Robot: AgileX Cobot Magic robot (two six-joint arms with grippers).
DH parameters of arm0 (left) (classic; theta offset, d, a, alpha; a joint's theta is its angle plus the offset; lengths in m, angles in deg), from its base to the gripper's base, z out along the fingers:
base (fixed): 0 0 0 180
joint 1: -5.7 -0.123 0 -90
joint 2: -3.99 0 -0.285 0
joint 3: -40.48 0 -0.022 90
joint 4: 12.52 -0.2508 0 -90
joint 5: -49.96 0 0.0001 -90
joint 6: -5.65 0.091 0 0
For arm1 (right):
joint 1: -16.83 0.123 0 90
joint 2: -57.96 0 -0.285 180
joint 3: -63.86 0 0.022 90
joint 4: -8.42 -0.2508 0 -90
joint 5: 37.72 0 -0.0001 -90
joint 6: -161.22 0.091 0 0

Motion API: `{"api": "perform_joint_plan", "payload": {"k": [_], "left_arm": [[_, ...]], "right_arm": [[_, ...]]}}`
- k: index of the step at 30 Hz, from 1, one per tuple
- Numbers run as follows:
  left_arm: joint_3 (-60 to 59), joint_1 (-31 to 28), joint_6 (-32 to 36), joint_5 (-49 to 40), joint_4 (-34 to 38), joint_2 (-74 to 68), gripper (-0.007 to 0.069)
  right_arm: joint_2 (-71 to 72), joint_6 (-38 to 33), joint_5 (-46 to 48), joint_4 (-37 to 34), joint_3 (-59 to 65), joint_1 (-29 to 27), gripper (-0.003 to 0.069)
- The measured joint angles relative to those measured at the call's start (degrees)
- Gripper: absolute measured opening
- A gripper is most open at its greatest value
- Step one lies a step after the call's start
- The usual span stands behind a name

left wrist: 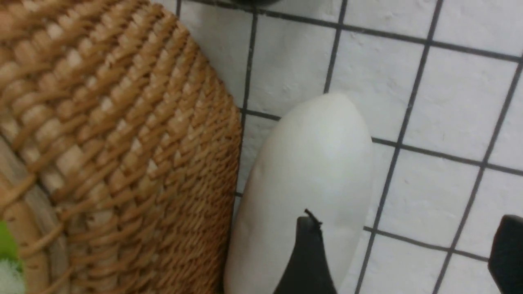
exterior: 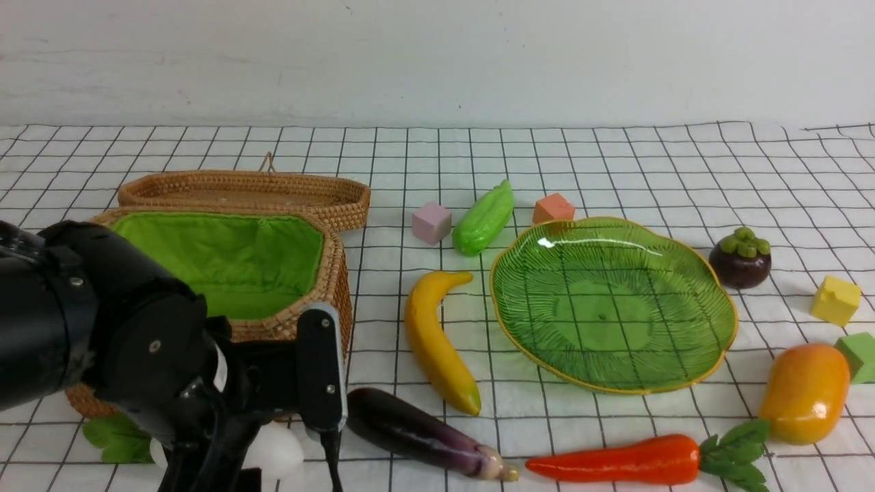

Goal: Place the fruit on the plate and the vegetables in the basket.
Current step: Take a daikon with your left arm and place it on the basket on the left.

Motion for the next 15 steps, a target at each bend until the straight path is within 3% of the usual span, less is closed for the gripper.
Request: {"api": "perform_joint_plan", "payload": {"k": [15], "left_arm": [[-0.7,0.0,0.0,6.3,-9.7,-8.1,0.0542]], "right_arm": [[0.0,0.0,0.0,0.0,0.0,0.0,0.0070]]}}
